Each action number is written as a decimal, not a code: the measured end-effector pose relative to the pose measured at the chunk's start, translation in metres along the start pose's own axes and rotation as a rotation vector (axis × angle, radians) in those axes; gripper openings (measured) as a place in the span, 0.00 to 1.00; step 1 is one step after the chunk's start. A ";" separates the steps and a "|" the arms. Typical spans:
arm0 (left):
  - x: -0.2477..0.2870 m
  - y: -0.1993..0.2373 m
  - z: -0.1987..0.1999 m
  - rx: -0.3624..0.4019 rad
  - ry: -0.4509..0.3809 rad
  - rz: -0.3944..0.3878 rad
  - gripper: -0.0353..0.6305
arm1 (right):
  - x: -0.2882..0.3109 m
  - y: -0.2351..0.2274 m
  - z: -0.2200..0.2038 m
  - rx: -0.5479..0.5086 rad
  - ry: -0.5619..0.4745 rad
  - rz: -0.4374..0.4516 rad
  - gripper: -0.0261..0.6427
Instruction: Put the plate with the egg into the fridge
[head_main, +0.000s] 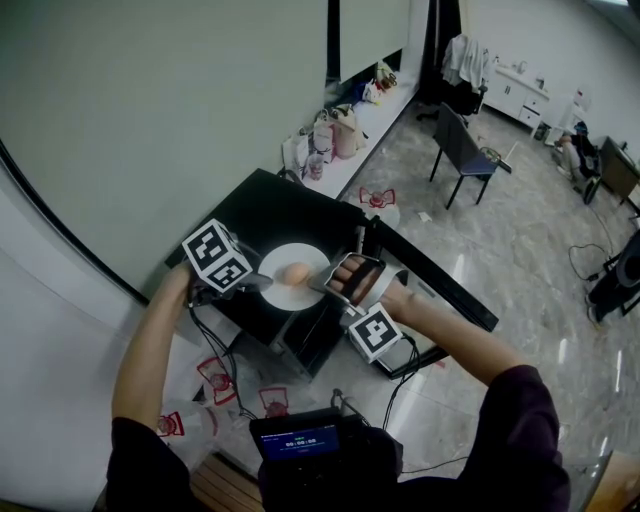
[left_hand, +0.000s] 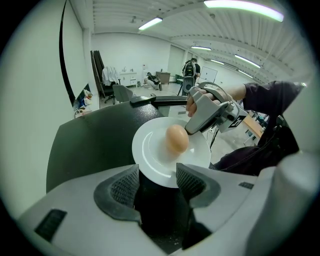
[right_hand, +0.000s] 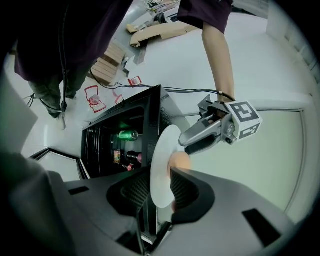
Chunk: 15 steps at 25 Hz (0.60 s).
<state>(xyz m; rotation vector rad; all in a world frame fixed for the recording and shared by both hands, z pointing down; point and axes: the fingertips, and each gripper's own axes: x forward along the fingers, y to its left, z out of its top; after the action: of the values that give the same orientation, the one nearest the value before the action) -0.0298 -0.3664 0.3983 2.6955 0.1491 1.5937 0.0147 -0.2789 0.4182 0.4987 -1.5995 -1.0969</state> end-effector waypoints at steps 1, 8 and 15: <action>0.000 0.000 0.000 0.000 0.000 0.001 0.35 | 0.000 0.001 0.000 -0.007 0.004 -0.002 0.21; 0.000 -0.002 0.000 -0.011 -0.015 0.007 0.35 | 0.003 0.009 -0.006 -0.088 0.029 -0.044 0.10; -0.001 -0.007 0.002 -0.015 -0.031 0.047 0.35 | -0.003 -0.002 -0.010 -0.156 0.065 -0.150 0.08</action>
<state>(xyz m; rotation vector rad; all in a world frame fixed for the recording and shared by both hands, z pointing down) -0.0290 -0.3595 0.3958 2.7307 0.0743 1.5578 0.0239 -0.2817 0.4147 0.5508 -1.4247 -1.2942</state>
